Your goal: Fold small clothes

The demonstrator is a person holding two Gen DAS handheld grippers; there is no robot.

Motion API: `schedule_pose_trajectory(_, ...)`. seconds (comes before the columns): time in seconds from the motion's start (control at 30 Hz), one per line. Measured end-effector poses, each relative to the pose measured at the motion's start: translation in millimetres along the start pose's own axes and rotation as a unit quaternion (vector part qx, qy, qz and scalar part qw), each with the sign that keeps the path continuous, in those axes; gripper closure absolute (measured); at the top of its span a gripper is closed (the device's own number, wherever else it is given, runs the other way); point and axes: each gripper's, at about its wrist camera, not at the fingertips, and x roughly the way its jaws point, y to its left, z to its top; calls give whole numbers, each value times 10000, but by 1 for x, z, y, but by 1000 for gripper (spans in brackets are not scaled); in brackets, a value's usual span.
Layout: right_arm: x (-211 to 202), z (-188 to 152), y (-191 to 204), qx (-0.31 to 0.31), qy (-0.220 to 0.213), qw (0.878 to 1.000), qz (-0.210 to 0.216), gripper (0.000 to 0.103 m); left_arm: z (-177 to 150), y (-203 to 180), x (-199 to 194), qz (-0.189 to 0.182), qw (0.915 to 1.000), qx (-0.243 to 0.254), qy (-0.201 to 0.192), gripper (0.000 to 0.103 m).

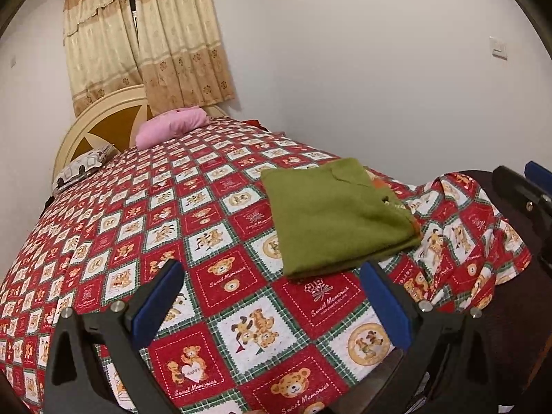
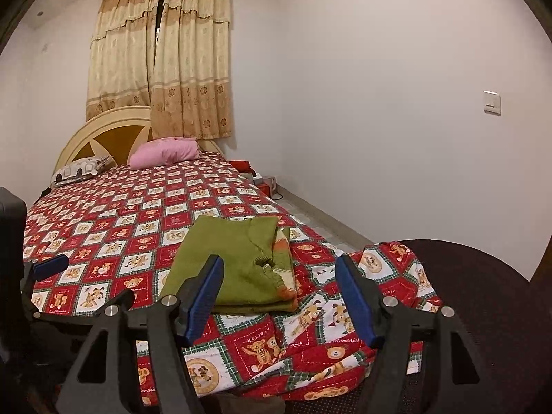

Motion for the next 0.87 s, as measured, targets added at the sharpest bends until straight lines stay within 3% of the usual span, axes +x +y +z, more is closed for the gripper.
schedule_pose_trajectory(0.63,0,0,-1,-1,-18,10000,-8,35,1,2,6,2,9998,-156,131,0)
schedule_pose_trajectory(0.73,0,0,-3,10,1,10000,1,35,0,4,5,-127,9997,-215,81,0)
schedule_pose_trajectory(0.87,3,1,-5,21,27,10000,-13,35,-1,3,6,-5,9999,-118,16,0)
